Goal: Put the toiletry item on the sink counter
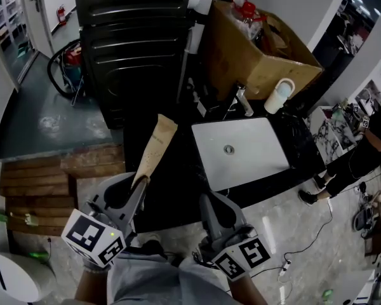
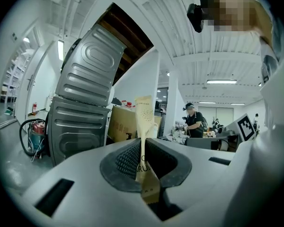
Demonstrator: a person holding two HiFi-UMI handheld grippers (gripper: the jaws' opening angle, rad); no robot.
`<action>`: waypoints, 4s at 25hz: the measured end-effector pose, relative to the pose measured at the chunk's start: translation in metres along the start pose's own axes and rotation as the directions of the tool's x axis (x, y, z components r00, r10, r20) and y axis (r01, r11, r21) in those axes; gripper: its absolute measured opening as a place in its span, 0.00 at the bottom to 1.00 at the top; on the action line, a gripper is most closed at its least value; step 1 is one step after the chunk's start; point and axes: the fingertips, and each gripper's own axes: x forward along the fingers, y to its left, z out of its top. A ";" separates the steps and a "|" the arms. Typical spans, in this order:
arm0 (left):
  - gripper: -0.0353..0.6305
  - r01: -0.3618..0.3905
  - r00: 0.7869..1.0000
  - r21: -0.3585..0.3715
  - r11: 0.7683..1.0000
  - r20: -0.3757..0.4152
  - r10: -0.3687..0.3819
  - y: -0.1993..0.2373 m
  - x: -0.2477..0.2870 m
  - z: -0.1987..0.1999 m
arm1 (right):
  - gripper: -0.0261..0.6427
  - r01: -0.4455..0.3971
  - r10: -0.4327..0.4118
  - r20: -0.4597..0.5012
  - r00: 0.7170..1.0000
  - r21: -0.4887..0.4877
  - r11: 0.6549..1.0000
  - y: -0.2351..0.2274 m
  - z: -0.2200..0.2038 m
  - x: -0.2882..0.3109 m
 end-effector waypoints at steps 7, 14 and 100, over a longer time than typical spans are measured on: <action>0.11 0.025 1.000 0.004 1.000 0.004 -0.025 0.032 0.008 0.002 | 0.04 0.025 -0.025 -0.001 1.000 -0.004 1.000 0.008 -0.006 0.027; 0.11 0.043 0.999 0.037 0.998 -0.008 -0.042 0.061 0.022 0.003 | 0.04 0.046 -0.046 -0.008 0.999 -0.003 0.999 0.010 -0.010 0.045; 0.19 0.256 0.727 0.228 0.939 -0.686 -0.032 0.246 0.293 -0.194 | 0.04 0.206 -0.194 -0.118 0.974 0.098 0.974 -0.062 -0.063 0.067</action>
